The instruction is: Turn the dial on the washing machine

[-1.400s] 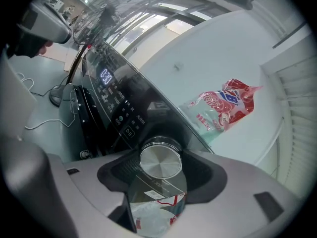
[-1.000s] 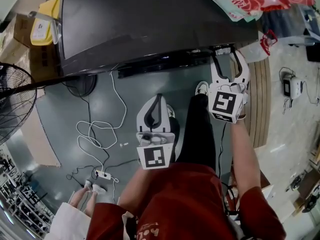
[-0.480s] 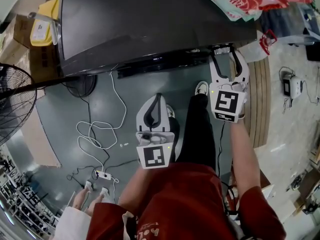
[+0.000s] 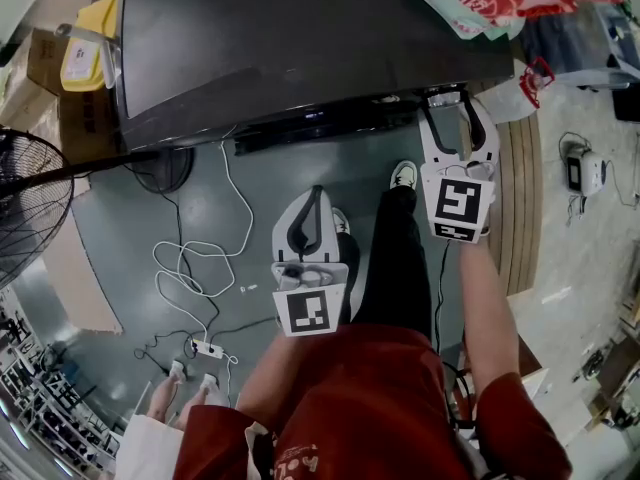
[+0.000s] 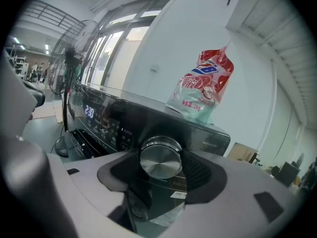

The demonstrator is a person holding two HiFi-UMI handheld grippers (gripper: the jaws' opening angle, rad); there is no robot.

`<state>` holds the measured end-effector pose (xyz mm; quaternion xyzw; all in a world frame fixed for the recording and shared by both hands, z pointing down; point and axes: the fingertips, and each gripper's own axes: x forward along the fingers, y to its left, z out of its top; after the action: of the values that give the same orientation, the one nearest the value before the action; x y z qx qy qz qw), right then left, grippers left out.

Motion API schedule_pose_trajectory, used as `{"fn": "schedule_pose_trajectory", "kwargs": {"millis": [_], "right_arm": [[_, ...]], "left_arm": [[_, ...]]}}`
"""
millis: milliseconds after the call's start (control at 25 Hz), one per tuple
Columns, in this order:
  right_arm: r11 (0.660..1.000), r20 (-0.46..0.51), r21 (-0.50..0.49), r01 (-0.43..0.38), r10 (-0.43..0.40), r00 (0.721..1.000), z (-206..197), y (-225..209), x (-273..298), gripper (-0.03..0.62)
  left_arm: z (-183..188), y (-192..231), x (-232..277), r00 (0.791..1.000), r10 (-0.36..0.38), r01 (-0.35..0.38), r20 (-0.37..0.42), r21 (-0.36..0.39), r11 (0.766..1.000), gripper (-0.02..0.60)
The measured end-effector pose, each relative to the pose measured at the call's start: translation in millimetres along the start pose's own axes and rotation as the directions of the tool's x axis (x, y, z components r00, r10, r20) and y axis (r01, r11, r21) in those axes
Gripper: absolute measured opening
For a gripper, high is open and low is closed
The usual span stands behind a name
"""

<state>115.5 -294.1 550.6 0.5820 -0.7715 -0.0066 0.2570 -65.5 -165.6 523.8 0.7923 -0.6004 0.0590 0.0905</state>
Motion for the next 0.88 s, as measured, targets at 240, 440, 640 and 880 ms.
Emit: {"fn": "schedule_pose_trajectory", "kwargs": {"millis": [240,440,640,880], "right_arm": [[0.981,0.033,0.182,-0.063,0.058,0.998,-1.3,-3.1,0.2,0.278],[0.935,0.064,0.338,-0.111,0.095,0.993,-2.6,-6.0,-0.7,0.278],[0.939,0.062,0.327,-0.108,0.092,0.994,-2.5,-5.7,-1.0,0.278],[0.945,0.055,0.312,-0.103,0.091,0.994,-2.1,-5.0,-1.5,0.278]], "left_arm": [[4.1,5.2,4.0,1.0,0.015,-0.015,0.013,0.009,1.0,0.009],[6.9,7.4,4.1,1.0,0.025,-0.025,0.017,0.006,1.0,0.009],[7.2,5.5,2.6,1.0,0.019,-0.019,0.015,0.005,1.0,0.009],[8.5,4.8,-0.2,1.0,0.015,-0.015,0.019,0.009,1.0,0.009]]}}
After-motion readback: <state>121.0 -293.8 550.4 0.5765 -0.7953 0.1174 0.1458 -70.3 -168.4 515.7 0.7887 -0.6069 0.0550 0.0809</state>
